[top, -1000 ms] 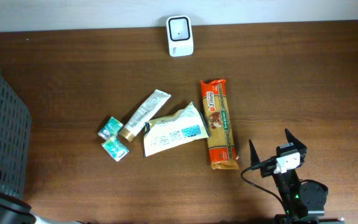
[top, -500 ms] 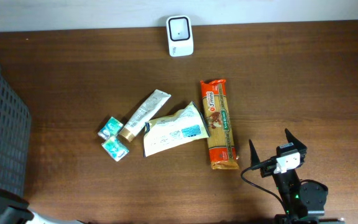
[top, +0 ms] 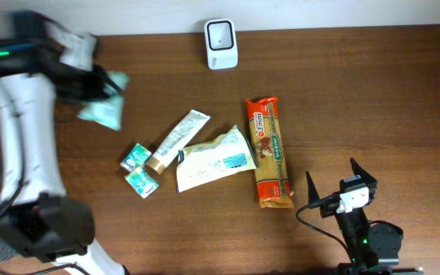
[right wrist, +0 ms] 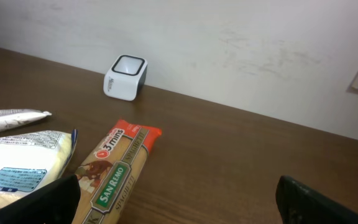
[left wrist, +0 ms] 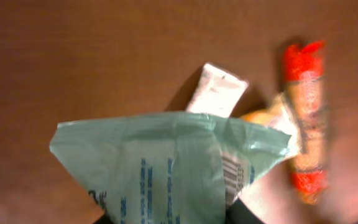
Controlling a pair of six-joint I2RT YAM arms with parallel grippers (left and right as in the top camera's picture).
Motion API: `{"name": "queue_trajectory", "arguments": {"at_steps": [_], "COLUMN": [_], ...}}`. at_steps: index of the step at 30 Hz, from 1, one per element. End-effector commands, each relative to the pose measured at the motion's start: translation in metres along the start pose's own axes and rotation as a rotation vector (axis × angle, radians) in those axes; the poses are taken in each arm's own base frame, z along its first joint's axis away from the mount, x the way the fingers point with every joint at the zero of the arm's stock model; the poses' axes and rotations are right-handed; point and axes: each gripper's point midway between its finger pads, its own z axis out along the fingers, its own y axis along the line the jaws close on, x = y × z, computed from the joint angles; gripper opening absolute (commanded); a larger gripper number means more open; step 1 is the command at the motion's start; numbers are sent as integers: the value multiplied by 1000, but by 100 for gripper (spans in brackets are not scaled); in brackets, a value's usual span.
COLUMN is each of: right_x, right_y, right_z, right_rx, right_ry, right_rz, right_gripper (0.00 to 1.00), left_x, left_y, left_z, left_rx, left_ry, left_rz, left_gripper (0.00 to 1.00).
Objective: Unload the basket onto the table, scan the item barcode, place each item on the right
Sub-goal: 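Place wipes pack near the tissue packs and retract left gripper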
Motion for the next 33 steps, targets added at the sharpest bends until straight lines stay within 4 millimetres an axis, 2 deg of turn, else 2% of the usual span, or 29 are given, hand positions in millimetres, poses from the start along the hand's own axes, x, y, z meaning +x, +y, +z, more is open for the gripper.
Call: {"name": "queue_trajectory", "arguments": {"at_steps": [1, 4, 7, 8, 9, 12, 14, 16, 19, 21, 23, 25, 28, 33], "right_x": [3, 3, 3, 3, 3, 3, 3, 3, 3, 3, 3, 3, 3, 3], "right_y": [0, 0, 0, 0, 0, 0, 0, 0, 0, 0, 0, 0, 0, 0], "right_z": [0, 0, 0, 0, 0, 0, 0, 0, 0, 0, 0, 0, 0, 0], "right_rx": [1, 1, 1, 1, 1, 1, 1, 1, 1, 1, 1, 1, 1, 1], "right_ry": [3, 3, 3, 3, 3, 3, 3, 3, 3, 3, 3, 3, 3, 3], "right_rz": [8, 8, 9, 9, 9, 9, 9, 8, 9, 9, 8, 9, 8, 9], "right_gripper": [99, 99, 99, 99, 99, 99, 99, 99, 99, 99, 99, 99, 99, 99], "left_x": [48, 76, 92, 92, 91, 85, 72, 53, 10, -13, -17, -10, 0, 7], "left_y": [-1, 8, 19, 21, 21, 21, 23, 25, 29, 38, 55, 75, 86, 89], "left_z": [90, 135, 161, 166, 167, 164, 151, 125, 50, -14, -66, -114, -145, -145], "left_rx": [-20, -20, -32, -31, -33, -38, -81, -126, -213, -285, -396, -507, -549, -551], "left_ry": [180, 225, 245, 234, 227, 212, 189, 145, -22, -178, -284, -370, -428, -403], "left_rz": [46, 32, 11, 11, 4, -4, 10, 21, 28, 17, -11, -61, -102, -119], "left_gripper": [27, 26, 32, 41, 99, 99, 99, 99, 99, 99, 99, 99, 99, 99]}}
